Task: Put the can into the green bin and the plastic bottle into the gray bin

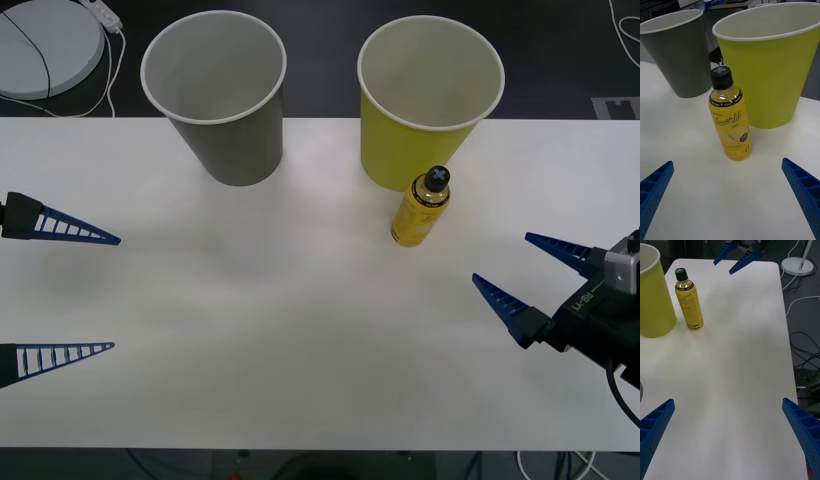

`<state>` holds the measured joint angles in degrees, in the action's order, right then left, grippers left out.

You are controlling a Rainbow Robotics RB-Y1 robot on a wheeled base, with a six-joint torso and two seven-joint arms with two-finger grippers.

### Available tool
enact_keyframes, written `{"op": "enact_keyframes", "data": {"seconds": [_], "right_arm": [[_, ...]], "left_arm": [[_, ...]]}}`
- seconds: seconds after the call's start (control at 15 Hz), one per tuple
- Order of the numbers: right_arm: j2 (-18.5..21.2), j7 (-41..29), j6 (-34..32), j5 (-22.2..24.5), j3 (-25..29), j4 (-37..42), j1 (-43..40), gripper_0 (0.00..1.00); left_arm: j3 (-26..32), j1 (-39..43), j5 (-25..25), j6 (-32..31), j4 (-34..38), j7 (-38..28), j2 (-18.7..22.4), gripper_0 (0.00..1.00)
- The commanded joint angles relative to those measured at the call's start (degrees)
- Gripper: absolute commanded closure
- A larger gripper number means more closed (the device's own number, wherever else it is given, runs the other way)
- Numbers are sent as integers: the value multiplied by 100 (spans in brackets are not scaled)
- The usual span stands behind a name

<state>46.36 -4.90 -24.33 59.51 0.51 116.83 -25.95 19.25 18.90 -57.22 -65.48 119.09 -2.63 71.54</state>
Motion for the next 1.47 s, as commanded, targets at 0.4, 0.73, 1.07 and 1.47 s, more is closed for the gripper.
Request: {"op": "enact_keyframes", "data": {"seconds": [0.4,0.73,1.07,1.47], "right_arm": [[-540,393,-1,394,-253,-450,591,0],[-848,595,-1,438,-438,-802,951,0],[-1041,797,-1,456,-552,-1057,1250,0],[-1234,938,51,482,-737,-1399,1663,0]], "left_arm": [[0,0,0,0,0,0,0,0],[0,0,0,0,0,0,0,0],[0,0,0,0,0,0,0,0],[0,0,0,0,0,0,0,0]]}}
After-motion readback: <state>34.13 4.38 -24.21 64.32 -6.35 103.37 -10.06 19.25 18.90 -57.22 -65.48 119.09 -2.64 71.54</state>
